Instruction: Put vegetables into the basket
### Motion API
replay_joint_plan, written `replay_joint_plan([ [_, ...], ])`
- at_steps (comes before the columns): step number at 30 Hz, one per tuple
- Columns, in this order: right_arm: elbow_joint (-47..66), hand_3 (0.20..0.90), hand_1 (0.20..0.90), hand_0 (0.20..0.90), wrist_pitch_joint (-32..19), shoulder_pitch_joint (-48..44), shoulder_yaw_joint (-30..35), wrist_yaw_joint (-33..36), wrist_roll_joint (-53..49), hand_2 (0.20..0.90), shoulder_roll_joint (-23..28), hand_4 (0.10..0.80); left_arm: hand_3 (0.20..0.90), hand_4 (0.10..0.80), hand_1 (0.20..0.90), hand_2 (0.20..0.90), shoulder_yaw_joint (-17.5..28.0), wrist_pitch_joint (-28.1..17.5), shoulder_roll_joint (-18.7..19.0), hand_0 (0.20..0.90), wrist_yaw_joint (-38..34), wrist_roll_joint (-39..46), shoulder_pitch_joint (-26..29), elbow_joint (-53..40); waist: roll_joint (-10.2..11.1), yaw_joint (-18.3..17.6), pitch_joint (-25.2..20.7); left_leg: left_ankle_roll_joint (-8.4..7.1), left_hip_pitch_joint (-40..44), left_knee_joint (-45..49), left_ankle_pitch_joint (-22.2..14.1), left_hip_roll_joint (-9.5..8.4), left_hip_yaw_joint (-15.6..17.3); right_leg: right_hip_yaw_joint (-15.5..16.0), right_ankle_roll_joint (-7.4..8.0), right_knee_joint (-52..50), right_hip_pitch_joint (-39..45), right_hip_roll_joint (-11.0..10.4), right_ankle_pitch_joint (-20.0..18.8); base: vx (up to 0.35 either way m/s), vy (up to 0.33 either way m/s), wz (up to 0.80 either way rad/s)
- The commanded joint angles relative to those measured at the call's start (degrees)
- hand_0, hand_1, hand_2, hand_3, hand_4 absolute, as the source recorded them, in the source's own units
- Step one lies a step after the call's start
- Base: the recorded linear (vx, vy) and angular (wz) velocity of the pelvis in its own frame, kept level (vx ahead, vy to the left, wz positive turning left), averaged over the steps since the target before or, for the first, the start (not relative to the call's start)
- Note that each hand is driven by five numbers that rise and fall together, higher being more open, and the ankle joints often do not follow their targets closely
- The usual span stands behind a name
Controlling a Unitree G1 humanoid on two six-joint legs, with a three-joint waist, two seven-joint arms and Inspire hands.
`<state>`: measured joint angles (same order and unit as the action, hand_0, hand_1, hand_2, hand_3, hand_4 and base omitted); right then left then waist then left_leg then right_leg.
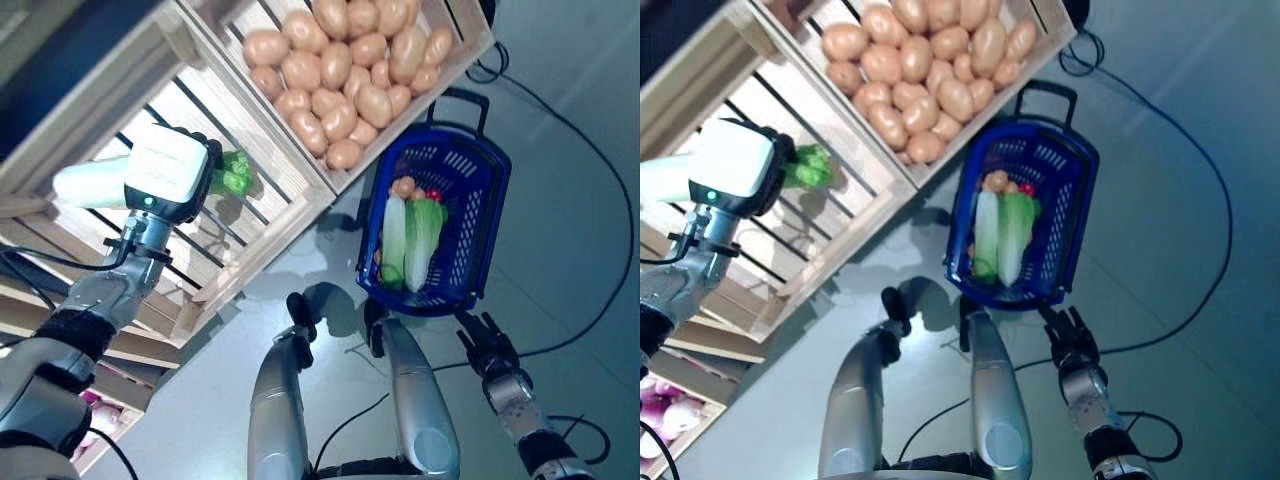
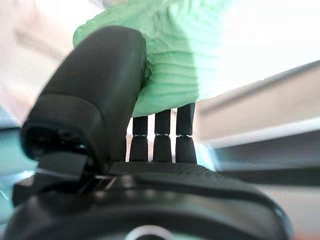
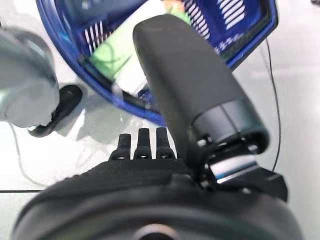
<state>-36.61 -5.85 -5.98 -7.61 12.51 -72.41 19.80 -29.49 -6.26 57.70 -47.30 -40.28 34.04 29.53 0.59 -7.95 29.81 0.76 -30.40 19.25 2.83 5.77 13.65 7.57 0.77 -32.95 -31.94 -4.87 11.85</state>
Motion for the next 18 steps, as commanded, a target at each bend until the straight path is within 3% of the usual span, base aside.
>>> replay_joint_plan([
  [1, 4.5, 0.9, 0.9, 0.9, -5.4, 2.8, 1.4, 3.1, 2.6, 0.9, 0.0, 0.8, 0.3, 0.4, 0.3, 0.3, 8.4, -3.8, -0.2, 0.3, -7.5, 3.1, -1.7, -6.0, -0.2, 1.7, -5.1, -3.12, 2.0, -0.3, -4.3, -0.93, -0.3, 1.2, 2.15, 14.3, 5.5, -0.3, -8.2, 0.039, -0.078, 0.13],
  [3, 6.1, 0.9, 0.9, 0.9, -6.4, 3.8, 1.4, 4.6, 4.3, 0.9, -1.1, 0.8, 0.3, 0.4, 0.3, 0.3, 12.8, -6.9, -2.9, 0.3, -8.5, 6.3, -7.3, -9.8, -0.4, 2.5, -6.6, -3.65, 5.1, -3.9, -3.1, -0.94, -1.2, 2.0, 1.97, 17.0, 9.0, 0.2, -8.3, 0.041, -0.106, 0.16],
  [4, 7.1, 0.9, 0.9, 0.9, -7.3, 4.6, 1.7, 5.6, 5.4, 0.9, -2.1, 0.8, 0.3, 0.4, 0.3, 0.3, 16.5, -9.7, -6.1, 0.3, -7.9, 8.6, -11.8, -13.7, -0.4, 3.2, -8.1, -3.89, 7.4, -6.1, -2.5, -1.17, -1.8, 3.0, 1.82, 19.6, 12.0, 0.4, -8.6, 0.038, -0.095, 0.13],
  [6, 7.9, 0.9, 0.9, 0.9, -7.7, 5.1, 1.9, 6.3, 6.0, 0.9, -2.8, 0.8, 0.3, 0.4, 0.3, 0.3, 18.0, -12.8, -8.3, 0.3, -7.3, 10.9, -14.2, -16.0, -0.3, 3.7, -9.0, -4.05, 8.9, -7.5, -2.0, -1.3, -2.5, 3.5, 1.74, 20.9, 13.7, 0.6, -8.7, 0.04, -0.082, 0.12],
  [8, 9.0, 0.9, 0.9, 0.9, -7.4, 6.4, 3.1, 3.4, -0.7, 0.9, -4.7, 0.8, 0.3, 0.4, 0.3, 0.3, 22.6, -25.5, -14.4, 0.3, 0.2, 22.0, -19.7, -21.8, -0.1, 4.7, -11.0, -4.4, 12.0, -10.8, -1.0, -1.56, -3.4, 4.5, 1.59, 24.1, 17.6, 0.9, -9.2, 0.049, -0.089, 0.29],
  [9, 9.0, 0.9, 0.9, 0.9, -7.6, 6.7, 3.3, 3.0, -0.9, 0.9, -5.1, 0.8, 0.3, 0.4, 0.3, 0.3, 23.5, -26.3, -16.0, 0.3, 1.4, 22.4, -21.0, -23.1, -0.2, 4.9, -11.4, -4.4, 12.7, -11.3, -0.8, -1.65, -3.6, 4.7, 1.56, 24.6, 18.4, 1.0, -9.2, 0.078, -0.078, 0.26],
  [11, 10.9, 0.9, 0.9, 0.9, -8.8, 7.8, 4.3, 2.2, 0.4, 0.9, -6.8, 0.8, 0.3, 0.4, 0.3, 0.3, 25.9, -31.8, -22.1, 0.3, 10.4, 35.2, -25.4, -27.1, 0.0, 5.8, -13.7, -4.39, 16.3, -14.5, -0.2, -1.89, -4.6, 5.5, 1.76, 27.6, 22.1, 1.3, -10.0, 0.112, -0.056, 0.21],
  [15, 14.7, 0.9, 0.9, 0.9, -9.6, 8.5, 4.8, 1.9, 5.7, 0.9, -8.6, 0.8, 0.3, 0.4, 0.3, 0.3, 27.1, -34.2, -30.9, 0.3, 24.3, 56.4, -30.0, -30.2, 0.5, 7.0, -17.4, -4.29, 21.1, -17.5, -0.3, -1.99, -5.1, 6.3, 1.94, 30.9, 27.0, 1.7, -10.7, 0.107, -0.019, 0.18],
  [18, 18.5, 0.9, 0.9, 0.9, -9.9, 9.8, 4.4, 1.0, 10.1, 0.9, -9.7, 0.8, 0.3, 0.4, 0.3, 0.3, 26.5, -32.1, -35.5, 0.3, 36.8, 73.2, -32.6, -32.3, 1.0, 7.4, -19.6, -3.8, 23.1, -17.7, -1.1, -2.03, -5.2, 6.5, 1.85, 30.9, 28.6, 1.9, -10.6, 0.077, -0.013, 0.09],
])
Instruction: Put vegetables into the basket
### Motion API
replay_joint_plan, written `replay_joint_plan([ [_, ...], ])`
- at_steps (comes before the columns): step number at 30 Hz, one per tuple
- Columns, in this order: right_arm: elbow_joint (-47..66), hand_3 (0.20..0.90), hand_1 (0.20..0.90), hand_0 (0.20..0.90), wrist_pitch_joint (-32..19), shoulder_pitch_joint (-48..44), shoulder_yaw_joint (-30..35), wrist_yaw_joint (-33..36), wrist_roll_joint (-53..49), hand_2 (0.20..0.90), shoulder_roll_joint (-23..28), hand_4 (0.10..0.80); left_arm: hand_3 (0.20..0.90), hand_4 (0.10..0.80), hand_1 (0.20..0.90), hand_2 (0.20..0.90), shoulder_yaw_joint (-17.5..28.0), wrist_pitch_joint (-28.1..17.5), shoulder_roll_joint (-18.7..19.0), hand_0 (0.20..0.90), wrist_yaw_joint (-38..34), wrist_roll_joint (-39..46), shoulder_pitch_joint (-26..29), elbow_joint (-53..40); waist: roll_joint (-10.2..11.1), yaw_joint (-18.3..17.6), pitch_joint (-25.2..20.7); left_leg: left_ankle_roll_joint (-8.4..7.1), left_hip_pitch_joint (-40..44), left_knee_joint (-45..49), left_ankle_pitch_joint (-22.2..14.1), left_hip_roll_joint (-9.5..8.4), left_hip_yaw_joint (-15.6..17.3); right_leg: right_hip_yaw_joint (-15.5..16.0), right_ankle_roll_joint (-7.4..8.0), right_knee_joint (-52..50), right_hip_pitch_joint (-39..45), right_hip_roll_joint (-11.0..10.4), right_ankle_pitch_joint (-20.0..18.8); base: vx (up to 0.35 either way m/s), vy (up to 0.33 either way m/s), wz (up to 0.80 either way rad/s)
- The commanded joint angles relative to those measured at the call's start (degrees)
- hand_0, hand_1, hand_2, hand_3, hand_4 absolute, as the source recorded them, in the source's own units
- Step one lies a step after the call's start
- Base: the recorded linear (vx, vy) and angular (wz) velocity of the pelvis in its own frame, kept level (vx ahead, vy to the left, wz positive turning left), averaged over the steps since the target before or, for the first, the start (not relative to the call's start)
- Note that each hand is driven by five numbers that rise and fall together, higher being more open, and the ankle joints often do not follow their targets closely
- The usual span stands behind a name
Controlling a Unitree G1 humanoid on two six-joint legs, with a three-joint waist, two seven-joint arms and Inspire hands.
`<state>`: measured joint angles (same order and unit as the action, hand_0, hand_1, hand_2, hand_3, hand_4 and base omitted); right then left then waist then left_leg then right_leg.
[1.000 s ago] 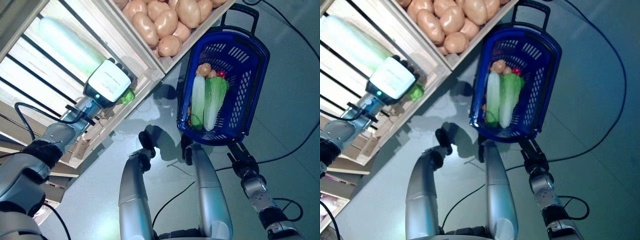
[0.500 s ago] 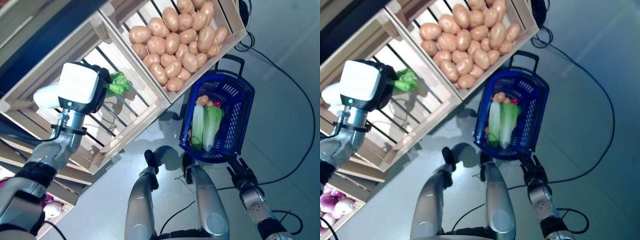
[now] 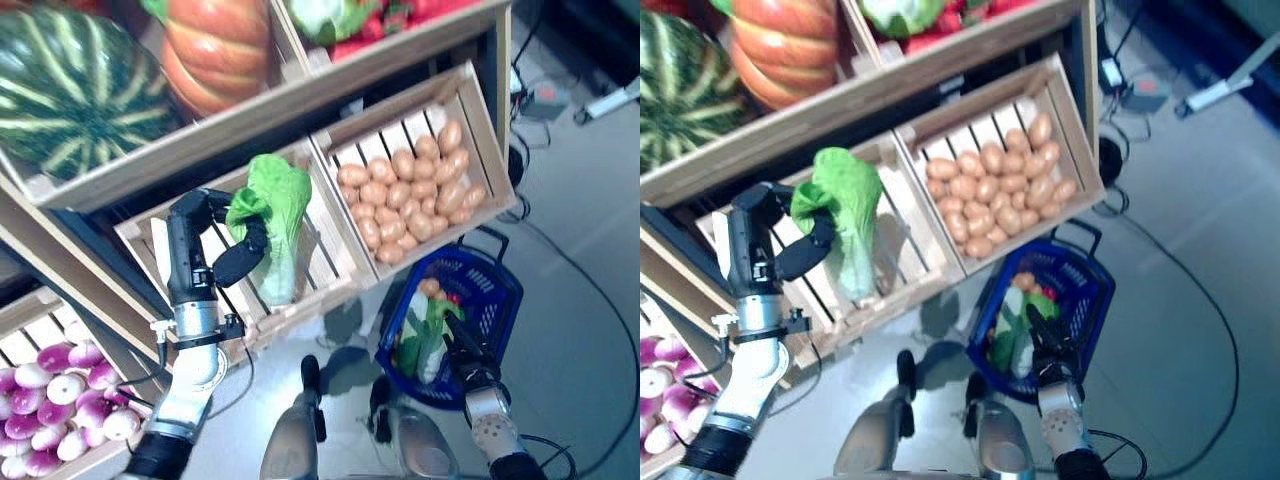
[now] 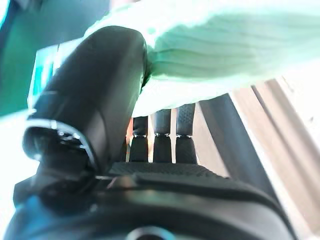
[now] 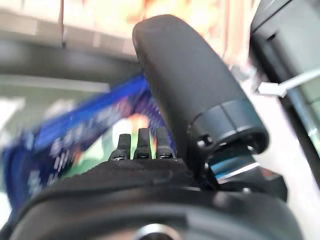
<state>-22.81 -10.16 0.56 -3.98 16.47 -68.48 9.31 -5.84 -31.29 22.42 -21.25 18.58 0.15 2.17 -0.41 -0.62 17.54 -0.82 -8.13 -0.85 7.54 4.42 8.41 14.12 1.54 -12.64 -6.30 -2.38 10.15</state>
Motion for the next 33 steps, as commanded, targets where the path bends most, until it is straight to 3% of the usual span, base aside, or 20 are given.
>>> replay_joint_plan([
  [1, 5.7, 0.9, 0.9, 0.9, -5.3, 3.4, 0.5, -2.7, 6.8, 0.9, 0.7, 0.8, 0.3, 0.4, 0.3, 0.3, 2.5, -6.7, -1.0, 0.3, 12.2, 16.1, 0.8, -5.2, 2.0, 0.2, -7.6, -2.09, 1.7, 2.1, -6.0, -0.69, 0.0, -0.1, 1.17, 10.7, 3.5, -0.6, -8.9, 0.061, -0.002, 0.1],
  [5, 10.9, 0.9, 0.9, 0.9, -5.4, 4.5, -0.1, -5.7, 11.6, 0.9, 0.7, 0.8, 0.3, 0.4, 0.3, 0.3, 0.3, -1.0, -5.5, 0.3, 24.9, 39.3, -1.1, -7.9, 2.1, 0.1, -10.1, -1.45, 5.2, -0.3, -6.3, -1.21, 0.3, 0.4, 1.74, 13.3, 6.2, -0.9, -10.1, 0.048, 0.015, 0.05],
  [11, 15.4, 0.9, 0.9, 0.9, -5.4, 4.2, -1.4, -11.0, 17.4, 0.9, 2.7, 0.8, 0.3, 0.4, 0.3, 0.3, -1.5, 6.1, -7.3, 0.3, 30.3, 50.3, -1.2, -9.3, 2.0, -0.1, -11.6, -0.85, 7.7, -2.2, -6.9, -1.71, 0.9, 0.5, 2.47, 14.5, 7.4, -1.3, -10.8, -0.001, 0.009, -0.01],
  [17, 20.0, 0.9, 0.9, 0.9, -2.1, 4.8, -2.5, -19.4, 20.5, 0.9, 5.5, 0.8, 0.3, 0.4, 0.3, 0.3, -2.1, 11.1, -6.3, 0.3, 29.6, 46.7, -1.3, -9.4, 2.4, -0.4, -12.5, -0.18, 9.3, -2.9, -7.7, -2.09, 1.5, -0.2, 3.09, 14.6, 7.7, -1.6, -11.1, -0.002, 0.012, 0.0],
  [22, 23.8, 0.9, 0.9, 0.9, 2.2, 4.1, -3.3, -29.7, 22.0, 0.9, 10.9, 0.8, 0.3, 0.4, 0.3, 0.3, -1.6, 15.0, -4.1, 0.3, 28.5, 43.2, -1.2, -8.5, 3.3, -0.3, -13.1, 0.0, 10.5, -3.4, -8.1, -2.18, 1.8, -0.8, 3.7, 15.1, 8.2, -1.8, -11.5, 0.0, 0.0, 0.0],
  [25, 26.0, 0.9, 0.9, 0.9, 4.8, 3.3, -3.0, -34.2, 19.4, 0.9, 14.2, 0.8, 0.3, 0.4, 0.3, 0.3, -1.6, 14.8, -2.3, 0.3, 26.5, 35.9, -1.0, -8.6, 3.6, -0.2, -13.2, 0.05, 10.5, -3.2, -8.3, -2.06, 2.0, -1.0, 3.86, 14.8, 8.1, -1.8, -11.5, 0.0, 0.0, 0.0],
  [33, 27.8, 0.9, 0.9, 0.9, 12.2, 0.8, -4.0, -38.0, 15.2, 0.9, 17.7, 0.8, 0.3, 0.4, 0.3, 0.3, -2.0, 15.4, -0.5, 0.3, 26.6, 35.3, 0.4, -6.8, 4.1, 0.3, -13.7, 0.01, 11.4, -3.5, -8.7, -2.1, 1.9, -1.1, 4.13, 15.2, 8.8, -1.9, -11.4, 0.0, 0.0, 0.0],
])
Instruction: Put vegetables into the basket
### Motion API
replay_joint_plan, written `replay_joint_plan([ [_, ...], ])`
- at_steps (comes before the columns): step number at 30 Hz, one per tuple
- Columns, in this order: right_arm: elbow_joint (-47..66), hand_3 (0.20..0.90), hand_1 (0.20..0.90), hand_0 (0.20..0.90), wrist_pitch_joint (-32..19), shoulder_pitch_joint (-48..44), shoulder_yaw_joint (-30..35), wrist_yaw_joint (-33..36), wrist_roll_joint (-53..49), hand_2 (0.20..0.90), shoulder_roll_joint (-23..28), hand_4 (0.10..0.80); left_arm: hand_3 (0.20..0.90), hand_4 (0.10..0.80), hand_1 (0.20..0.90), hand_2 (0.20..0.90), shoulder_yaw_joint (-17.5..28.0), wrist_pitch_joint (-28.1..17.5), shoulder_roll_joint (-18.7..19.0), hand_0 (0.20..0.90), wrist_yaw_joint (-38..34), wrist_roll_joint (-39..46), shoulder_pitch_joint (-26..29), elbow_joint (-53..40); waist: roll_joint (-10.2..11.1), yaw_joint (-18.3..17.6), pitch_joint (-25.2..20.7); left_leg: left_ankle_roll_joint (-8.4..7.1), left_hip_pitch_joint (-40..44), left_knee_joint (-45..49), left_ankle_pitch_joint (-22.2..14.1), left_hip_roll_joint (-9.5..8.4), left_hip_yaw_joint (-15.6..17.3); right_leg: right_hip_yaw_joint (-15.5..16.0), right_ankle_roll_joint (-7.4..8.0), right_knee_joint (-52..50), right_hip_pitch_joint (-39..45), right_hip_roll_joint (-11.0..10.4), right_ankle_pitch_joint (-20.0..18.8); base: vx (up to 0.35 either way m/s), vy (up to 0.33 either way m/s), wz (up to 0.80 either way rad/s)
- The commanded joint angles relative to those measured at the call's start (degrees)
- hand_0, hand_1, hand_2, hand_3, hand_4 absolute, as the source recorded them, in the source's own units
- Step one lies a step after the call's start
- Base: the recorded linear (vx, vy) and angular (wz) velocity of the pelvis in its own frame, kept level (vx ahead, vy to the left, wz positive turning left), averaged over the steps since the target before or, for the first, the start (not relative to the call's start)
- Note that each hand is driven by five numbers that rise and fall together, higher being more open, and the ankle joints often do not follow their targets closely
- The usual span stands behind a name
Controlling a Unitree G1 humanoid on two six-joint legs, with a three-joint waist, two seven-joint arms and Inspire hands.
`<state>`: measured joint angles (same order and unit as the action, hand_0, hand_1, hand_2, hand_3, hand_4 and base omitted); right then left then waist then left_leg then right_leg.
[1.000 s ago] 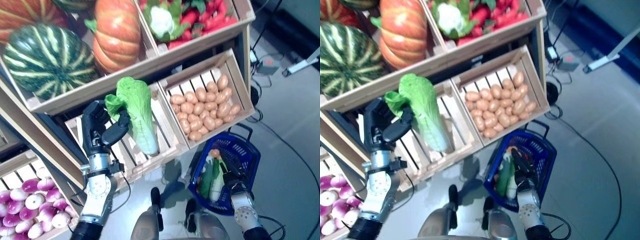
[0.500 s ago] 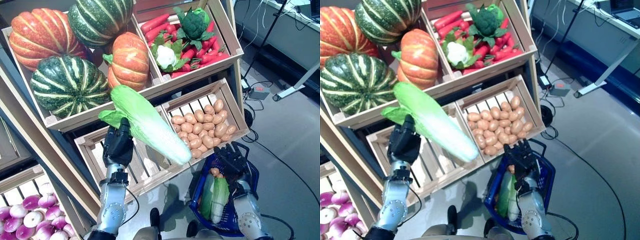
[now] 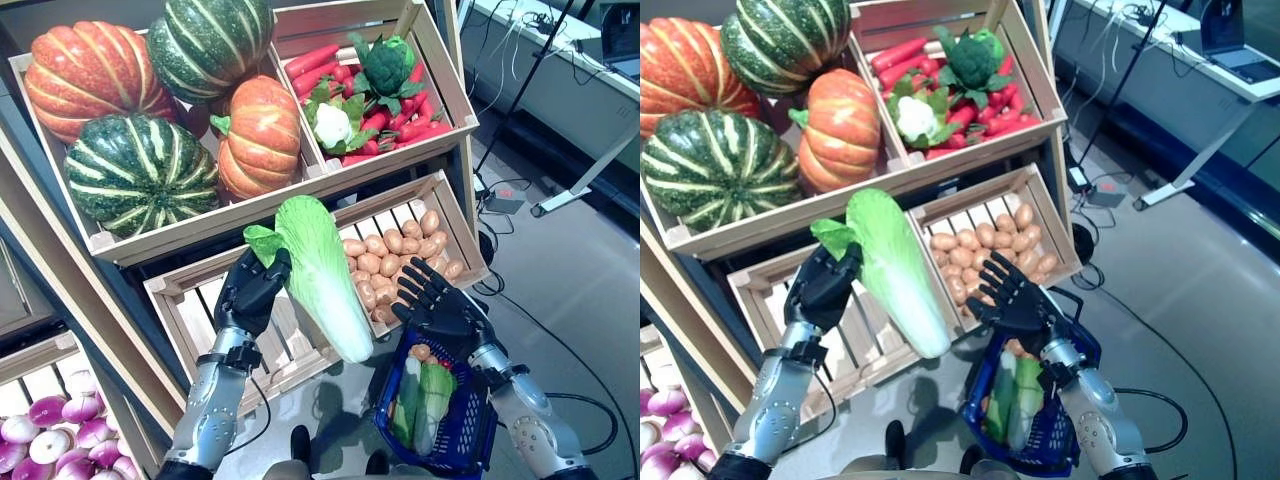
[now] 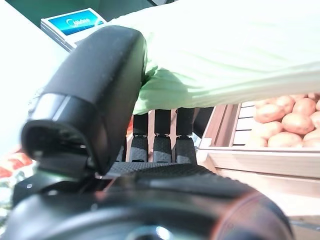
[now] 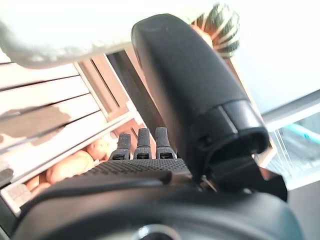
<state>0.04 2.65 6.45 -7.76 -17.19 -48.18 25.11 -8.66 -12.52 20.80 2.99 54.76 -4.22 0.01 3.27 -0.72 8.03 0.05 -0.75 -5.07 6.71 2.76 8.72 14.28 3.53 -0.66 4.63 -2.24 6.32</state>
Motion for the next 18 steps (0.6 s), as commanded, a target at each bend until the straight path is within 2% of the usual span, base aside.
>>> replay_joint_plan([
  [1, 5.0, 0.9, 0.9, 0.9, 1.3, -5.8, -1.3, -5.4, -6.4, 0.9, 2.0, 0.8, 0.3, 0.4, 0.3, 0.3, 0.2, -3.5, 1.2, 0.3, 2.0, -0.9, 5.3, -4.6, 0.5, 0.4, -4.3, -0.87, 4.1, 0.7, -7.8, -0.41, 1.6, -1.4, 2.16, 3.2, -2.1, -2.0, -7.5, 0.0, 0.0, 0.0],
  [5, 5.1, 0.9, 0.9, 0.9, 6.8, -7.7, -4.6, -8.0, -5.8, 0.9, 2.6, 0.8, 0.3, 0.4, 0.3, 0.3, -1.7, -3.3, 1.3, 0.3, 2.1, -0.3, 6.6, -3.8, 0.6, 0.8, -4.6, -0.92, 4.5, 0.4, -7.8, -0.49, 1.2, -1.1, 2.26, 3.7, -1.5, -2.1, -7.8, 0.0, 0.0, 0.0],
  [6, 5.1, 0.9, 0.9, 0.9, 8.6, -8.2, -5.8, -10.9, -5.4, 0.9, 3.2, 0.8, 0.3, 0.4, 0.3, 0.3, -2.2, -2.9, 1.4, 0.3, 2.4, -0.3, 6.7, -3.8, 0.7, 1.1, -4.7, -1.01, 4.6, 0.3, -7.7, -0.49, 1.0, -1.0, 2.29, 3.9, -1.4, -2.2, -7.8, 0.0, 0.0, 0.0],
  [12, 4.2, 0.9, 0.9, 0.9, 11.8, -11.6, -9.0, -17.6, -3.8, 0.9, 5.7, 0.8, 0.3, 0.4, 0.3, 0.3, -3.8, -2.5, 2.3, 0.3, 4.6, 0.7, 7.5, -3.1, 1.1, 1.9, -4.8, -1.17, 4.7, 0.4, -7.7, -0.51, 0.5, -0.3, 2.32, 4.0, -1.0, -2.4, -7.8, 0.0, 0.0, 0.0],
  [18, 3.4, 0.9, 0.9, 0.9, 15.2, -13.2, -11.0, -21.2, -3.6, 0.9, 6.5, 0.8, 0.3, 0.4, 0.3, 0.3, -4.3, -2.4, 2.4, 0.3, 6.3, 1.4, 7.4, -2.4, 1.4, 2.4, -5.3, -1.2, 5.4, 0.2, -7.8, -0.54, 0.0, 0.0, 2.26, 4.2, -0.1, -2.4, -7.5, 0.016, 0.002, 0.05],
])
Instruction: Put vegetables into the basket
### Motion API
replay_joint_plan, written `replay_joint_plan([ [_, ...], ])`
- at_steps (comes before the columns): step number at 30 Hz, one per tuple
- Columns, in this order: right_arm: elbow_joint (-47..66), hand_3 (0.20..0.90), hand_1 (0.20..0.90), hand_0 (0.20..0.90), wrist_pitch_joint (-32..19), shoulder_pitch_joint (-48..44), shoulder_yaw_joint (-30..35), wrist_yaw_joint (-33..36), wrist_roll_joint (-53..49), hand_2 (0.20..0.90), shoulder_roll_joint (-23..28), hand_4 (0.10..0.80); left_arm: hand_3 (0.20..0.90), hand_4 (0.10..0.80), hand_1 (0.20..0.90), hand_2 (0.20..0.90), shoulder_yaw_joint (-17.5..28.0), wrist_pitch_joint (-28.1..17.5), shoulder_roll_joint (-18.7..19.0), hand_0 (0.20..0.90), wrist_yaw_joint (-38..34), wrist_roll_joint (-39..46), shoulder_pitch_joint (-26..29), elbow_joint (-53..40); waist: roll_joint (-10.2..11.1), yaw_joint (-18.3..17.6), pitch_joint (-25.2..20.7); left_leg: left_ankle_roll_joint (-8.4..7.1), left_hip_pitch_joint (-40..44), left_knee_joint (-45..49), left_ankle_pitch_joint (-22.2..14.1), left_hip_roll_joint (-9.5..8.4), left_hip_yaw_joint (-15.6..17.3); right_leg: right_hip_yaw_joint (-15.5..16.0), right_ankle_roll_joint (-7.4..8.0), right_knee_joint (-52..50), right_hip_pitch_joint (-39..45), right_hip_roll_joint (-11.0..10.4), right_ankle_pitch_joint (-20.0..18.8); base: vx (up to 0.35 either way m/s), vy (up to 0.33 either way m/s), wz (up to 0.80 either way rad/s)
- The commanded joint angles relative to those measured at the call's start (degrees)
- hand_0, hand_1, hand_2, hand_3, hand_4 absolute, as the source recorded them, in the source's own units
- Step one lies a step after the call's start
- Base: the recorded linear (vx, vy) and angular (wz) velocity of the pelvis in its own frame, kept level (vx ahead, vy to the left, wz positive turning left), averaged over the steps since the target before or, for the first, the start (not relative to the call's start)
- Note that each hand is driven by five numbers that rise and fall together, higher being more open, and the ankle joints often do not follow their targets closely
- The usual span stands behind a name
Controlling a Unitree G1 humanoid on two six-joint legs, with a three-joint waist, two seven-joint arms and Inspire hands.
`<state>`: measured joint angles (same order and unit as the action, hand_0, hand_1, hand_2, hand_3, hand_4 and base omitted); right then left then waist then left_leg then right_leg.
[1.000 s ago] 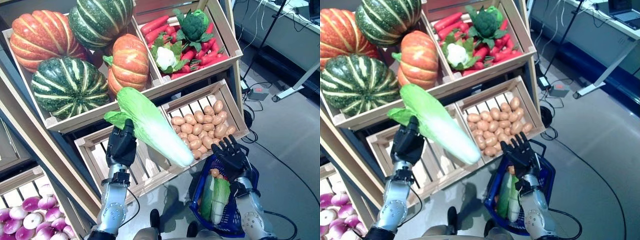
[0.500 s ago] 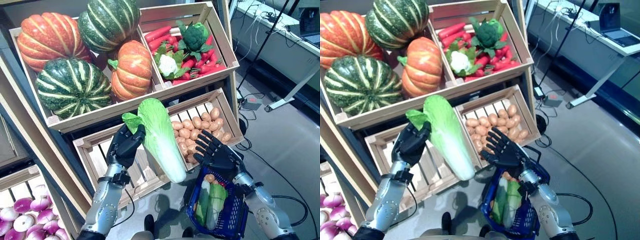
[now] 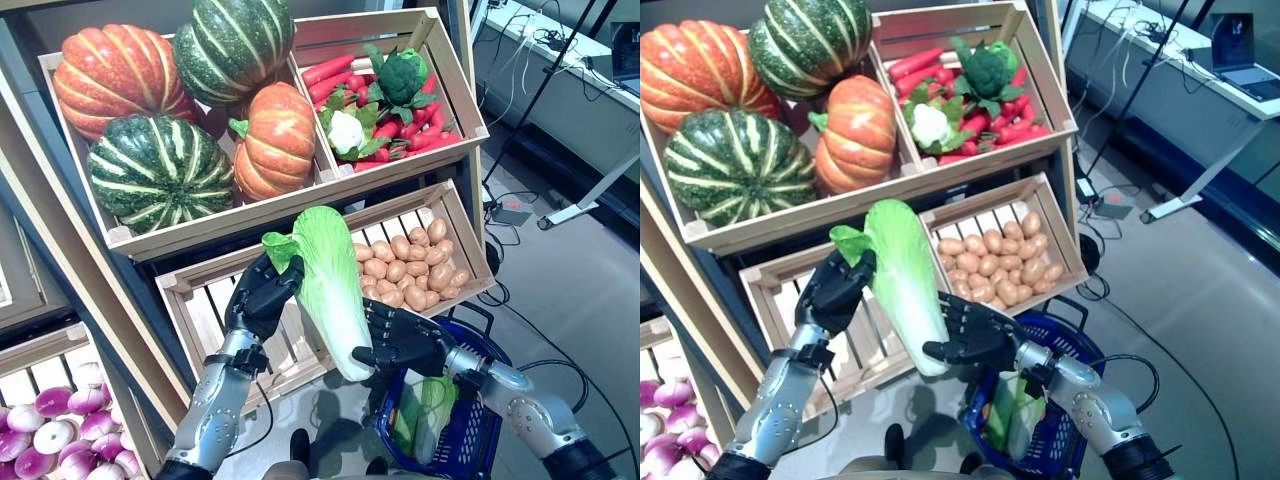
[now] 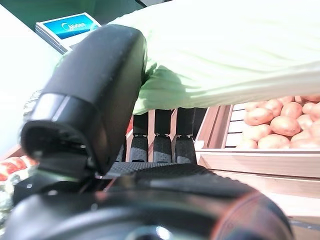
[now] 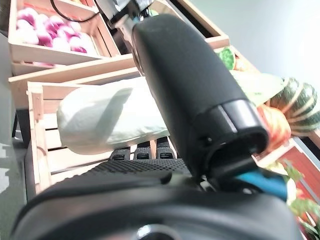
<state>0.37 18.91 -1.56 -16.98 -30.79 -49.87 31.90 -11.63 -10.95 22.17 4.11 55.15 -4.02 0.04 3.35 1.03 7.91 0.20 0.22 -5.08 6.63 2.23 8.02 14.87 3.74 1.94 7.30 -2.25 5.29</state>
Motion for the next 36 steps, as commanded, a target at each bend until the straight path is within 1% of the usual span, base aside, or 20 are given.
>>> replay_joint_plan([
  [1, 3.0, 0.9, 0.9, 0.9, -0.4, -5.2, -2.0, -8.4, -1.5, 0.9, -0.2, 0.8, 0.3, 0.4, 0.3, 0.3, -1.3, -3.8, 1.1, 0.3, 5.4, 1.2, 7.2, -2.3, 1.3, 0.7, -5.2, -1.37, 4.5, 0.2, -7.8, 0.03, 0.7, -0.6, 2.06, 1.7, -2.7, -2.5, -6.5, 0.018, 0.005, 0.06],
  [2, 3.0, 0.9, 0.9, 0.9, 0.1, -5.2, -2.2, -9.8, -0.8, 0.9, 0.0, 0.8, 0.3, 0.4, 0.3, 0.3, -1.4, -3.6, 1.2, 0.3, 5.7, 1.4, 7.2, -2.3, 1.3, 0.7, -5.4, -1.4, 4.5, 0.2, -7.8, 0.03, 0.7, -0.5, 2.07, 1.8, -2.6, -2.5, -6.5, 0.0, 0.0, 0.0],
  [5, 2.9, 0.9, 0.9, 0.9, 0.6, -5.7, -3.1, -11.1, 0.1, 0.9, 0.5, 0.8, 0.3, 0.4, 0.3, 0.3, -1.7, -3.3, 1.4, 0.3, 6.3, 1.9, 7.4, -2.2, 1.4, 0.8, -5.5, -1.54, 4.7, 0.1, -7.7, 0.11, 0.4, -0.4, 2.09, 2.0, -2.3, -2.5, -6.5, 0.0, 0.0, 0.0],
  [14, 2.5, 0.9, 0.9, 0.9, 1.7, -6.6, -3.8, -9.6, -0.3, 0.9, 1.7, 0.8, 0.3, 0.4, 0.3, 0.3, -2.1, -3.5, 1.5, 0.3, 7.3, 4.0, 7.4, -1.7, 1.3, 0.8, -5.5, -1.71, 4.5, 0.1, -7.5, 0.35, 0.1, -0.7, 2.09, 2.2, -2.4, -2.4, -6.6, 0.0, 0.0, 0.0],
  [15, 2.4, 0.9, 0.9, 0.9, 1.3, -6.6, -4.0, -8.9, -0.7, 0.9, 1.6, 0.8, 0.3, 0.4, 0.3, 0.3, -2.2, -3.6, 1.4, 0.3, 7.1, 3.9, 7.4, -1.8, 1.3, 0.8, -5.5, -1.73, 4.5, 0.1, -7.5, 0.37, 0.1, -0.7, 2.11, 2.2, -2.4, -2.4, -6.6, 0.0, 0.0, 0.0],
  [18, 1.3, 0.9, 0.9, 0.9, -0.8, -7.1, -4.2, -3.6, -2.6, 0.9, 0.6, 0.8, 0.3, 0.4, 0.3, 0.3, -2.7, -3.9, 1.1, 0.3, 6.5, 3.7, 7.6, -1.8, 1.2, 0.7, -5.5, -1.79, 4.7, 0.1, -7.5, 0.4, -0.1, -0.8, 2.08, 2.4, -2.2, -2.4, -6.7, 0.0, 0.0, 0.0],
  [19, 1.2, 0.9, 0.9, 0.9, -1.0, -7.0, -4.2, -1.0, -2.6, 0.9, -0.6, 0.8, 0.3, 0.4, 0.3, 0.3, -2.6, -4.0, 0.7, 0.3, 6.1, 3.7, 7.6, -1.9, 1.0, 0.5, -5.5, -1.84, 4.7, 0.1, -7.5, 0.45, 0.0, -1.0, 2.12, 2.3, -2.3, -2.4, -6.7, 0.0, 0.0, 0.0],
  [22, 1.2, 0.9, 0.9, 0.9, -1.0, -6.7, -4.2, 1.2, -2.5, 0.9, -1.2, 0.8, 0.3, 0.4, 0.3, 0.3, -2.6, -4.1, 0.5, 0.3, 5.8, 3.9, 7.5, -2.0, 0.9, 0.4, -5.5, -1.82, 4.8, 0.1, -7.5, 0.45, -0.1, -1.2, 2.08, 2.3, -2.3, -2.4, -6.6, 0.0, 0.0, 0.0],
  [24, 1.2, 0.9, 0.9, 0.9, -0.7, -6.2, -4.8, 4.9, -1.5, 0.9, -3.3, 0.8, 0.3, 0.4, 0.3, 0.3, -2.7, -4.7, 0.0, 0.3, 4.8, 4.3, 7.6, -2.3, 0.5, 0.1, -5.2, -1.75, 4.7, 0.1, -7.5, 0.4, 0.0, -1.4, 2.07, 2.4, -2.3, -2.4, -6.6, 0.0, 0.0, 0.0],
  [30, 0.9, 0.9, 0.9, 0.9, 0.3, -5.8, -6.2, 9.3, -0.9, 0.9, -5.0, 0.8, 0.3, 0.4, 0.3, 0.3, -3.3, -5.8, -0.7, 0.3, 3.6, 4.6, 7.7, -2.8, 0.3, 0.0, -5.0, -1.76, 4.7, 0.1, -7.5, 0.29, -0.1, -1.5, 2.02, 2.5, -2.2, -2.5, -6.6, 0.0, 0.0, 0.0],
  [31, 0.6, 0.9, 0.9, 0.9, 0.7, -6.0, -6.6, 11.1, -1.0, 0.9, -5.5, 0.8, 0.3, 0.4, 0.3, 0.3, -3.5, -5.8, -0.8, 0.3, 3.2, 5.0, 7.9, -3.0, 0.2, 0.0, -4.9, -1.73, 4.8, 0.1, -7.6, 0.28, 0.0, -1.5, 2.02, 2.5, -2.1, -2.5, -6.5, 0.0, 0.0, 0.0],
  [35, 0.0, 0.9, 0.9, 0.9, 0.9, -6.0, -7.2, 12.7, -1.0, 0.9, -6.3, 0.8, 0.3, 0.4, 0.3, 0.3, -3.8, -5.7, -1.1, 0.3, 2.9, 4.8, 8.0, -3.2, 0.2, 0.0, -4.8, -1.69, 4.9, 0.1, -7.6, 0.29, -0.1, -1.4, 1.96, 2.5, -2.1, -2.6, -6.4, 0.0, 0.0, 0.0],
  [36, 0.1, 0.571, 0.571, 0.571, 0.7, -5.9, -7.4, 13.2, -1.1, 0.571, -6.5, 0.58, 0.3, 0.4, 0.3, 0.3, -3.9, -5.6, -1.1, 0.3, 2.8, 4.6, 8.0, -3.5, 0.2, 0.0, -4.7, -1.71, 4.9, 0.1, -7.6, 0.31, -0.1, -1.4, 1.96, 2.5, -2.1, -2.6, -6.4, 0.0, 0.0, 0.0],
])
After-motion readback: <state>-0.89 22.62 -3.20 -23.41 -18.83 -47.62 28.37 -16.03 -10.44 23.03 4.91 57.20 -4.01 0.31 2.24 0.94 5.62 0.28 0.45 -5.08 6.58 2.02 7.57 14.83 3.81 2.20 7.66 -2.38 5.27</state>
